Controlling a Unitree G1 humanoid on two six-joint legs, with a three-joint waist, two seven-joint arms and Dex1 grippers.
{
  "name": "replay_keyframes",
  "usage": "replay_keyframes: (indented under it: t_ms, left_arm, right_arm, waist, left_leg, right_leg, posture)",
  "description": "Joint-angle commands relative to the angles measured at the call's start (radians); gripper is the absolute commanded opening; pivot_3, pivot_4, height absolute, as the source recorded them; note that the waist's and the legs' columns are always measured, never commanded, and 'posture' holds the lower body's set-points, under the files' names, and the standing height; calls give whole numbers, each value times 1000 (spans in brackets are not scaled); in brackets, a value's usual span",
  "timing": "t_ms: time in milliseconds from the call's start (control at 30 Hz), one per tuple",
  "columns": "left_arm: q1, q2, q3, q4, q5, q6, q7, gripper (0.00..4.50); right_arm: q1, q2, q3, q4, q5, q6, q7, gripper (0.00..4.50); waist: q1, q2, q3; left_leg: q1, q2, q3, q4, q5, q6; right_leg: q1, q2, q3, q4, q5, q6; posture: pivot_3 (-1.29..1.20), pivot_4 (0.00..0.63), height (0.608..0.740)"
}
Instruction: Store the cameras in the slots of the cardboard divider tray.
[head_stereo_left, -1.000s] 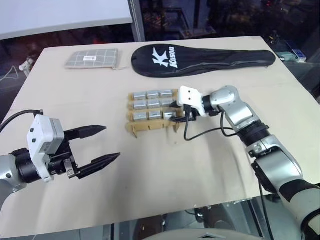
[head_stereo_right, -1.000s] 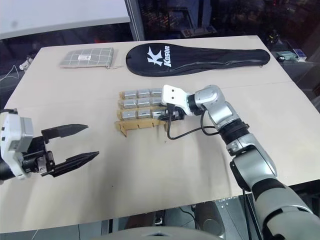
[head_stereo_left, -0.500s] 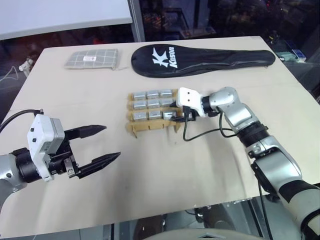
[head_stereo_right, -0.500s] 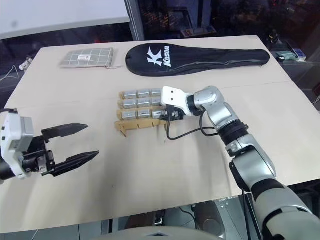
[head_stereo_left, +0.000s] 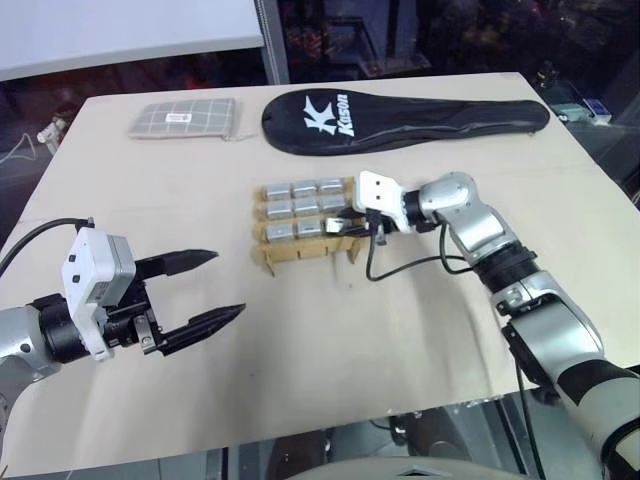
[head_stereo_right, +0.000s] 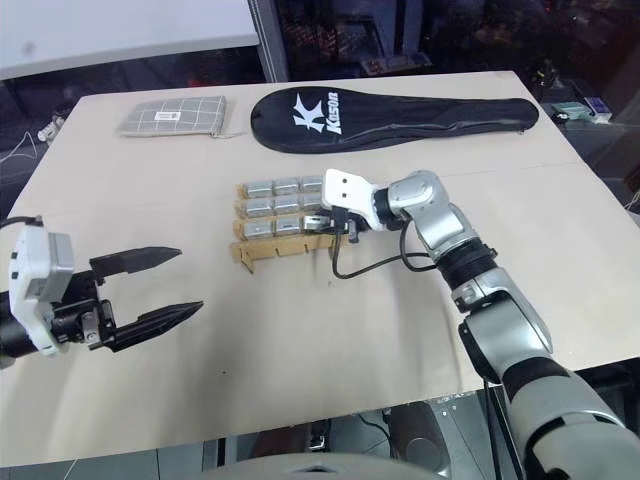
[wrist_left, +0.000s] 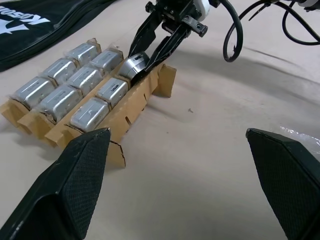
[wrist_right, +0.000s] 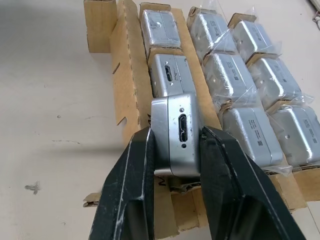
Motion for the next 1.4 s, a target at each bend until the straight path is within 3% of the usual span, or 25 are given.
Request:
replay_keyframes:
  t_ms: [33, 367, 633, 967, 1400]
  left_arm:
    - [-5, 13, 10, -4, -1, -20, -5, 4500]
    - [-27, 23, -6, 11, 3, -25, -9, 4500]
    - [-40, 37, -14, 39, 16, -43, -32, 4500]
    - [-24, 38, 14, 30, 15, -44, -43, 4500]
    - [11, 35, 55, 5, 0, -32, -36, 4500]
  right_arm:
    - [-53, -20, -18, -32, 12, 41, 40, 752]
    - [-248, -37, -49, 41, 99, 189, 246, 752]
    - [-432, 13, -28, 356, 71, 188, 389, 752]
    - [-525, 135, -38, 616, -17, 84, 369, 752]
    - [-528, 149, -64, 711, -87, 26, 317, 752]
  waist:
    - [0, 0, 0]
    - [0, 4, 3]
    - [0, 4, 3]
    - [-7, 5, 4]
    - [-23, 5, 4]
  left_leg:
    - [0, 0, 0, 0, 0, 0]
    - [-1, 0, 0, 0, 0, 0]
    - [-2, -1, 1, -2, 0, 0]
    - [-4, -1, 0, -4, 0, -1]
    - [-6, -1, -3, -4, 2, -3]
  right_leg:
    - [0, 0, 0, 0, 0, 0]
    - [-1, 0, -1, -1, 0, 0]
    - [-2, 0, -1, -2, 0, 0]
    - [-5, -1, -2, -2, 0, -1]
    - [-7, -3, -3, 0, 0, -1]
  posture:
    - [0, 150, 740]
    - [0, 150, 740]
    - [0, 150, 740]
    - [0, 150, 740]
    - [0, 150, 740]
